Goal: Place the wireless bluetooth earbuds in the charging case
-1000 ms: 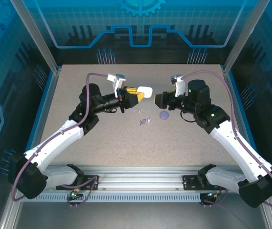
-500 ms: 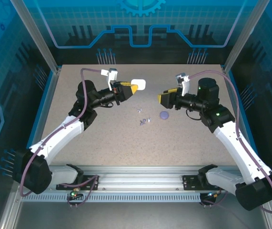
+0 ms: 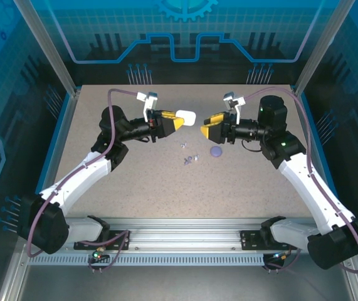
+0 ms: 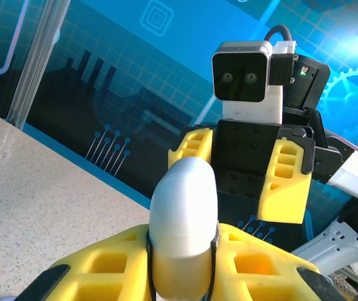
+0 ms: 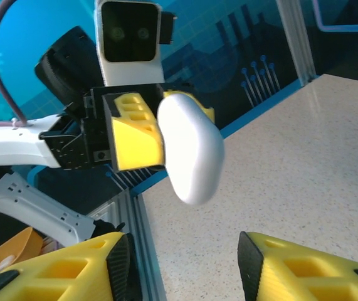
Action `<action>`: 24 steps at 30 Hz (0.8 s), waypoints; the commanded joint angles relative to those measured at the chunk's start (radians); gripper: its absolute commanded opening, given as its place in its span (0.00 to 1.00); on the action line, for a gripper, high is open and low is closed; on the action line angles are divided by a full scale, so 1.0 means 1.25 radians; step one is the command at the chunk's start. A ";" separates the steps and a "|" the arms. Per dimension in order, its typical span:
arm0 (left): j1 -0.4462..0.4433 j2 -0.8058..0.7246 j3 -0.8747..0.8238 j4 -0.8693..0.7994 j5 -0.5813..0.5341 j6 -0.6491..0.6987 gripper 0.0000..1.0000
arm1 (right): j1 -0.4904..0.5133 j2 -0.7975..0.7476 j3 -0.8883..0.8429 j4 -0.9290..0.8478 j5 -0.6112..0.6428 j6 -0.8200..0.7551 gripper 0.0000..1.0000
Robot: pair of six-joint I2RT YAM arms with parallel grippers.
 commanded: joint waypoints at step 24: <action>-0.039 -0.021 0.031 0.000 0.048 0.043 0.23 | 0.071 0.057 0.078 0.016 -0.026 -0.020 0.20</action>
